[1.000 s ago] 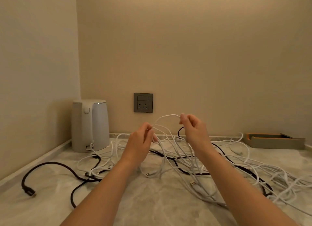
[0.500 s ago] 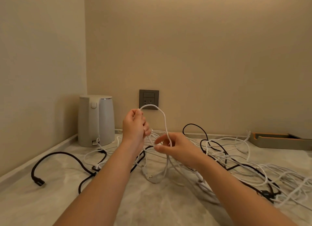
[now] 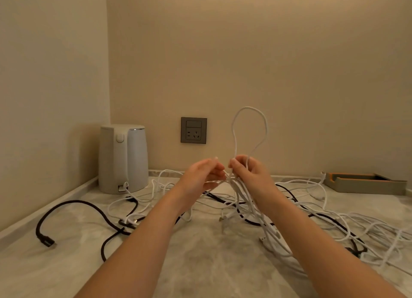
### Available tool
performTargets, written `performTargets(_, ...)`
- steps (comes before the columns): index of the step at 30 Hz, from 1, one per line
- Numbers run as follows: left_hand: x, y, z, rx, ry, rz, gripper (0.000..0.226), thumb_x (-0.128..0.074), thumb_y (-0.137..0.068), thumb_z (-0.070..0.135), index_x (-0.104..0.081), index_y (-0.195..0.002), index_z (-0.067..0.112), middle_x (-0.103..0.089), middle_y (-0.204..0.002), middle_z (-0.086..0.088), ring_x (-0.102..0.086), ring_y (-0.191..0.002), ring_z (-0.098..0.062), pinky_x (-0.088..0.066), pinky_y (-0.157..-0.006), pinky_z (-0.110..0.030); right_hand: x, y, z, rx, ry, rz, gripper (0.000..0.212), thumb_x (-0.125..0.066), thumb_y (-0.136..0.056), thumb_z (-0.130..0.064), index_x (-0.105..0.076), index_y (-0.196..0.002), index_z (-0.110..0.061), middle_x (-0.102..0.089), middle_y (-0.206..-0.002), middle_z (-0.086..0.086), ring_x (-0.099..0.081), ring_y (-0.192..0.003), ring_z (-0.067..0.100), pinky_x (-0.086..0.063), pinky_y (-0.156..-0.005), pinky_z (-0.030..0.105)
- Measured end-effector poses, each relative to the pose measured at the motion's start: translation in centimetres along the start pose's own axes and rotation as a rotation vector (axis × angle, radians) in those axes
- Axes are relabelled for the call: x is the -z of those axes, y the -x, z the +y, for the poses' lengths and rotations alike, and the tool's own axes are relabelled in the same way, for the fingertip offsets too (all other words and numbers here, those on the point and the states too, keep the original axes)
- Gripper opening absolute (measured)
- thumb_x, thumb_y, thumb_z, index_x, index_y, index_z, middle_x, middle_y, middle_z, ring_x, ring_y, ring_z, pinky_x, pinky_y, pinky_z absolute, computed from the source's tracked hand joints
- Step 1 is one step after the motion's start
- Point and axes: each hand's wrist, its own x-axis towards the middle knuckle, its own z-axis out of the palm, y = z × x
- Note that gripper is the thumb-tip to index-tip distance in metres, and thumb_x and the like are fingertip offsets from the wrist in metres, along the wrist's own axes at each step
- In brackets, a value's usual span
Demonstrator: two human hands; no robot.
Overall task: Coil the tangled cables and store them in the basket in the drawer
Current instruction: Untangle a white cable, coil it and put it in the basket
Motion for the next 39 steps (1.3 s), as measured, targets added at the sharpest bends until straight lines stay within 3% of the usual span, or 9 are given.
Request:
performTargets(3, 0.1, 0.1, -0.4, -0.044, -0.311, -0.114, 0.023, -0.050, -0.097, 0.029, -0.066, -0.102, 0.012, -0.070, -0.101, -0.002, -0.065, -0.098, -0.010, -0.046, -0.088, -0.023, -0.4, 0.2, -0.6, 0.001, -0.141, -0.023, 0.019, -0.047, -0.097, -0.013, -0.056, -0.081, -0.009, -0.051, -0.056, -0.009, -0.050, -0.052, 0.002, -0.044, -0.056, 0.017)
performTargets(7, -0.3, 0.2, -1.0, -0.134, -0.471, -0.205, 0.010, -0.059, -0.093, 0.017, -0.064, -0.098, 0.024, -0.068, -0.097, 0.010, -0.062, -0.096, -0.004, -0.050, -0.079, -0.015, -0.6, 0.0, -1.1, 0.013, -0.192, -0.010, 0.020, -0.048, -0.098, -0.014, -0.057, -0.081, -0.011, -0.049, -0.061, -0.003, -0.047, -0.056, 0.006, -0.043, -0.056, 0.017)
performTargets(13, -0.7, -0.1, -1.3, -0.282, -0.732, -0.078, 0.008, -0.060, -0.093, 0.022, -0.066, -0.090, 0.017, -0.064, -0.081, 0.016, -0.056, -0.074, 0.014, -0.044, -0.070, -0.012, 0.1, -1.0, -1.8, -0.030, -0.455, 0.141, 0.024, -0.047, -0.097, -0.014, -0.058, -0.076, -0.017, -0.052, -0.057, -0.008, -0.047, -0.057, 0.003, -0.036, -0.059, 0.018)
performTargets(23, 0.5, 0.0, -0.3, -0.329, -0.701, 0.142, 0.022, -0.054, -0.096, 0.018, -0.057, -0.074, 0.019, -0.060, -0.064, 0.004, -0.055, -0.053, -0.004, -0.046, -0.056, -0.017, 2.9, -2.2, 0.7, -0.415, -0.717, 0.356, 0.021, -0.040, -0.101, -0.011, -0.043, -0.080, -0.012, -0.042, -0.057, 0.001, -0.028, -0.029, 0.004, -0.025, -0.031, 0.013)
performTargets(26, 1.1, 0.1, 0.6, -0.237, -0.433, 0.300, 0.024, -0.039, -0.101, 0.018, -0.049, -0.080, 0.013, -0.051, -0.062, 0.000, -0.046, -0.041, -0.002, -0.046, -0.047, -0.020, 3.5, -2.0, 1.6, -0.542, -0.508, 0.283, 0.015, -0.047, -0.097, -0.012, -0.045, -0.083, -0.013, -0.040, -0.045, -0.002, -0.027, -0.030, 0.005, -0.023, -0.032, 0.015)
performTargets(30, 1.7, 0.1, 1.9, -0.048, 0.168, 0.421, 0.026, -0.035, -0.103, 0.015, -0.045, -0.080, 0.011, -0.042, -0.060, 0.000, -0.035, -0.036, -0.004, -0.036, -0.036, -0.018, 3.8, -1.4, 2.1, -0.514, 0.113, 0.179, 0.014, -0.052, -0.094, -0.018, -0.047, -0.082, -0.013, -0.046, -0.068, 0.003, -0.039, -0.054, 0.013, -0.036, -0.048, 0.025)
performTargets(35, 1.6, 0.1, 3.1, 0.073, 0.840, 0.349, 0.034, -0.029, -0.104, 0.015, -0.039, -0.072, 0.011, -0.038, -0.047, 0.003, -0.029, -0.029, -0.003, -0.026, -0.029, -0.014, 2.2, -1.1, 1.6, -0.091, 1.081, 0.134, 0.040, -0.053, -0.092, -0.037, -0.048, -0.121, -0.009, -0.049, -0.116, 0.008, -0.045, -0.109, 0.027, -0.040, -0.090, 0.036)
performTargets(37, 2.0, 0.2, 3.0, 0.093, 1.018, 0.289, 0.039, -0.028, -0.105, 0.018, -0.038, -0.067, 0.013, -0.036, -0.040, 0.004, -0.029, -0.027, -0.003, -0.026, -0.029, -0.013, 1.1, -0.5, 0.0, 0.125, 1.113, 0.212, 0.047, -0.052, -0.093, -0.040, -0.044, -0.132, -0.015, -0.046, -0.122, 0.004, -0.041, -0.114, 0.023, -0.034, -0.094, 0.034)
performTargets(39, 2.4, 0.2, 2.9, 0.102, 1.108, 0.269, 0.043, -0.027, -0.105, 0.019, -0.037, -0.065, 0.014, -0.033, -0.038, 0.004, -0.029, -0.026, -0.003, -0.026, -0.029, -0.012, 0.2, 0.0, -1.1, 0.358, 0.962, 0.142, 0.035, -0.053, -0.091, -0.041, -0.058, -0.118, -0.020, -0.052, -0.107, -0.003, -0.046, -0.102, 0.016, -0.035, -0.091, 0.033)
